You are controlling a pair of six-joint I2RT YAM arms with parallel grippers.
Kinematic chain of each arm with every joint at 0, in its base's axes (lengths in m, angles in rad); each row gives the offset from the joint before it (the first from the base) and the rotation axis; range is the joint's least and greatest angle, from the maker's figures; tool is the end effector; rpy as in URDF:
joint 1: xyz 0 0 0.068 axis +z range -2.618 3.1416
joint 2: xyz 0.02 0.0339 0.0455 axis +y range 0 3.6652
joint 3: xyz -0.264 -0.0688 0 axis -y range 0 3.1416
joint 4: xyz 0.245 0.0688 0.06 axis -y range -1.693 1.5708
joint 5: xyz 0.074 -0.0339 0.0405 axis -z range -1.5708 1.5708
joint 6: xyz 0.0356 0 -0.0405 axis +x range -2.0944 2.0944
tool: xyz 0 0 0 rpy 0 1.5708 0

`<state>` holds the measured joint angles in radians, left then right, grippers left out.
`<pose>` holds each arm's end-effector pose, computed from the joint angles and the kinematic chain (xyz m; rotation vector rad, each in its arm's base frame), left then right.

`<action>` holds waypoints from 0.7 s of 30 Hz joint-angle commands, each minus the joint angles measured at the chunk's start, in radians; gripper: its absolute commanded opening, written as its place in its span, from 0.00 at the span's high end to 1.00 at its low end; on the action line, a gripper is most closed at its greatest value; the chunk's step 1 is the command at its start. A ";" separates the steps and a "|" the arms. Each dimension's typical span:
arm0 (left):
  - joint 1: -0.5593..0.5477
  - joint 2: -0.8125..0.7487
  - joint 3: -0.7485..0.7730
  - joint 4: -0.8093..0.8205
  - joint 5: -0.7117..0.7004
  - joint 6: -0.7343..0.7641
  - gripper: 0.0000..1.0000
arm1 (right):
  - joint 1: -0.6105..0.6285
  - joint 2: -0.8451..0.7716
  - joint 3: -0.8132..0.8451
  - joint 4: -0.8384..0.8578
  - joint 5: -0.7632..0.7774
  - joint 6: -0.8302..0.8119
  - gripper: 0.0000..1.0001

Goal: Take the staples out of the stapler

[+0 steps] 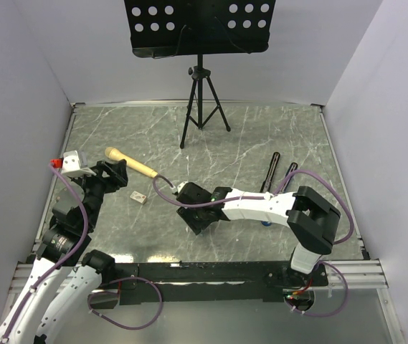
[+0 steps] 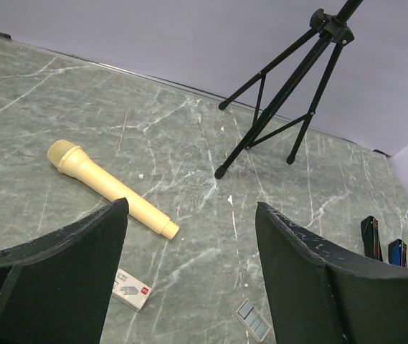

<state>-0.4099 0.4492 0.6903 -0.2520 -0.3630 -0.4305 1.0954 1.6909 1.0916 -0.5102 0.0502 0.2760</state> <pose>0.1087 -0.0335 0.3437 -0.3007 1.5645 -0.3699 0.1556 0.2984 0.1888 -1.0734 2.5120 0.3531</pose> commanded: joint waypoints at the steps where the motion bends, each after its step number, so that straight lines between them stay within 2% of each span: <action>1: -0.001 0.003 -0.003 0.031 0.013 0.013 0.24 | 0.009 -0.004 -0.015 -0.001 0.025 0.006 0.46; 21: -0.001 0.002 -0.003 0.030 0.010 0.013 0.24 | 0.009 0.033 -0.065 0.035 0.002 0.028 0.46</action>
<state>-0.4099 0.4492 0.6903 -0.2520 -0.3603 -0.4305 1.0958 1.7061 1.0416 -0.4957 0.0513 0.2905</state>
